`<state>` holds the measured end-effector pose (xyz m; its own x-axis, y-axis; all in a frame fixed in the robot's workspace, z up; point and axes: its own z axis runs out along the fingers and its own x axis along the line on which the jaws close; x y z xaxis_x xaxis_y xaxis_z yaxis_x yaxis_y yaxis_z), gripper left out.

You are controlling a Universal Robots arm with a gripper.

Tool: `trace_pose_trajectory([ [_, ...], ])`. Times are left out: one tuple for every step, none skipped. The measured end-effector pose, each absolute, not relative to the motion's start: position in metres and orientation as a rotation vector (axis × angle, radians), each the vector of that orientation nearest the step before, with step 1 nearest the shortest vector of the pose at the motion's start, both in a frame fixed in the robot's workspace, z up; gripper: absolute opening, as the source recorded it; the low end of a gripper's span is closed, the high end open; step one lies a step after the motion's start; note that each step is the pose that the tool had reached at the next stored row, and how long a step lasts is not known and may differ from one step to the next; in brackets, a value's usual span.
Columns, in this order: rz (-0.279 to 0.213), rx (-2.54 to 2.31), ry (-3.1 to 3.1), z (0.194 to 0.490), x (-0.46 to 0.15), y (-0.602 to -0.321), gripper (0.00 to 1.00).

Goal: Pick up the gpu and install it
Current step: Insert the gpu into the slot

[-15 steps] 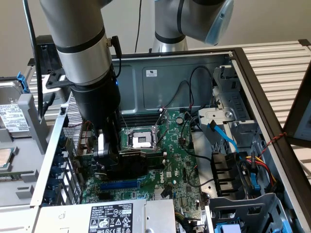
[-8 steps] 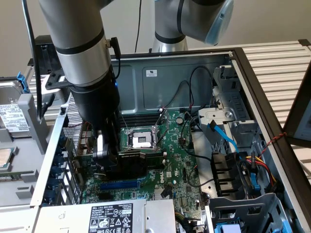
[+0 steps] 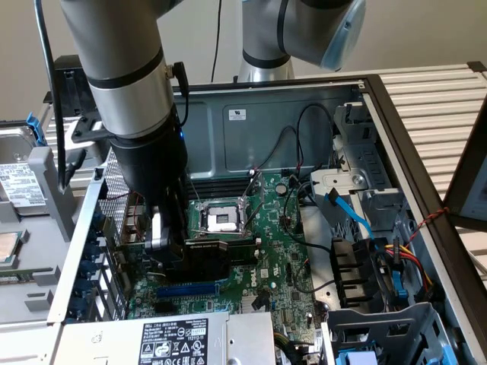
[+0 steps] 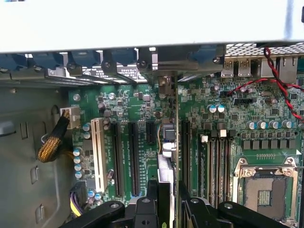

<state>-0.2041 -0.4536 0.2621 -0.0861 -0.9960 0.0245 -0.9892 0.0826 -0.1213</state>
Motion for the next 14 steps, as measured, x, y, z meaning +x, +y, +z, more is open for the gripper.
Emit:
trace_pose_trajectory([
  [-0.163,-2.078,2.264,0.2619,-0.2041,-0.4536,0.27],
  [-0.163,-2.078,2.264,0.2617,-0.2041,-0.4536,0.27],
  [-0.163,-2.077,2.265,0.2615,-0.2041,-0.4536,0.27],
  [-0.163,-2.077,2.265,0.2613,-0.2042,-0.4536,0.27],
  [-0.163,-2.077,2.266,0.2612,-0.2042,-0.4536,0.27],
  [-0.163,-2.076,2.266,0.2610,-0.2043,-0.4536,0.27],
  [-0.164,-2.075,2.267,0.2607,-0.2044,-0.4536,0.27],
  [-0.164,-2.075,2.267,0.2606,-0.2044,-0.4536,0.27],
  [-0.163,-2.075,2.267,0.2606,-0.2044,-0.4536,0.27],
  [-0.164,-2.075,2.267,0.2605,-0.2044,-0.4536,0.27],
  [-0.163,-2.075,2.267,0.2604,-0.2044,-0.4536,0.27],
  [-0.163,-2.075,2.267,0.2601,-0.2044,-0.4536,0.27],
  [-0.163,-2.075,2.267,0.2598,-0.2044,-0.4536,0.27],
  [-0.163,-2.075,2.267,0.2593,-0.2044,-0.4536,0.27],
])
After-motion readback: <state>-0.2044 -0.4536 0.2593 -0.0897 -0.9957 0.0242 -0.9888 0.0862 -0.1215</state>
